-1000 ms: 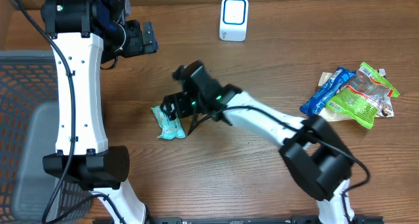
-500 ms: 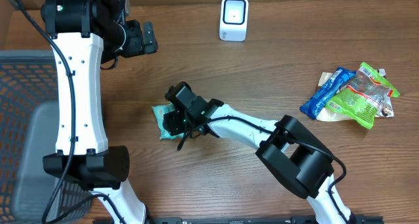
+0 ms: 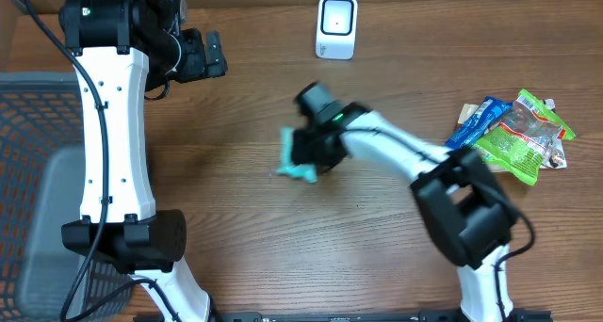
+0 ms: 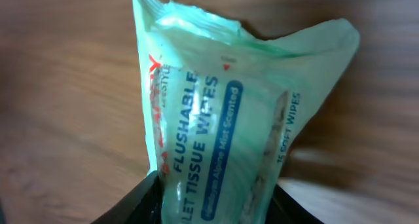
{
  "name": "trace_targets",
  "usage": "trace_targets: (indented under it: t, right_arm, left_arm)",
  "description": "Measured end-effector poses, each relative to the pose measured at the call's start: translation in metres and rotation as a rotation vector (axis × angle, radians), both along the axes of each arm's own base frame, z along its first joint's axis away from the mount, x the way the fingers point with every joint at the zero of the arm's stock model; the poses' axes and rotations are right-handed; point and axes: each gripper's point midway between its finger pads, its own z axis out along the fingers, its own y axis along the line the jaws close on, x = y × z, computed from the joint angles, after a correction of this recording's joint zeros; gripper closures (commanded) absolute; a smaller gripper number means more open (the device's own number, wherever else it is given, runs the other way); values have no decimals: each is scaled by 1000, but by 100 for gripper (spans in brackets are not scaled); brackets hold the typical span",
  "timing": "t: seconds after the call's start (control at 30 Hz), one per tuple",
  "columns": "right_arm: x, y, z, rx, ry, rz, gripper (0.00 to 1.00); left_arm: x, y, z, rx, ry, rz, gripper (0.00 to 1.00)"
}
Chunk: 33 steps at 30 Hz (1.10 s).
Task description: Scan the item barcode
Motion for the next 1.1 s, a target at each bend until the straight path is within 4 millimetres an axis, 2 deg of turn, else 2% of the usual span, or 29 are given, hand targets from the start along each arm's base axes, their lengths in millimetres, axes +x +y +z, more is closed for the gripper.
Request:
trace_targets:
  t: [0.03, 0.13, 0.23, 0.3, 0.43, 0.53, 0.63, 0.7, 0.9, 1.0, 1.1]
  right_arm:
    - [7, -16, 2, -3, 13, -17, 55]
    - [23, -44, 11, 33, 21, -27, 55]
    - [33, -63, 18, 71, 16, -16, 55]
    - [36, -70, 19, 85, 12, -8, 55]
    - [38, -83, 18, 73, 11, 12, 45]
    - [37, -98, 19, -6, 10, 28, 40]
    - [45, -106, 26, -68, -31, 47, 38]
    - [51, -109, 30, -96, -67, 64, 41]
    - [55, -113, 29, -216, -143, 122, 42]
    - [49, -99, 28, -304, -190, 169, 37]
    - [43, -78, 29, -394, -268, 216, 40]
  left_arm:
    - [0, 0, 0, 0, 0, 0, 0]
    - [0, 0, 0, 0, 0, 0, 0]
    - [0, 0, 0, 0, 0, 0, 0]
    - [0, 0, 0, 0, 0, 0, 0]
    - [0, 0, 0, 0, 0, 0, 0]
    - [0, 0, 0, 0, 0, 0, 0]
    - [0, 0, 0, 0, 0, 0, 0]
    - [0, 0, 0, 0, 0, 0, 0]
    - [0, 0, 0, 0, 0, 0, 0]
    - [0, 0, 0, 0, 0, 0, 0]
    - [0, 0, 0, 0, 0, 0, 0]
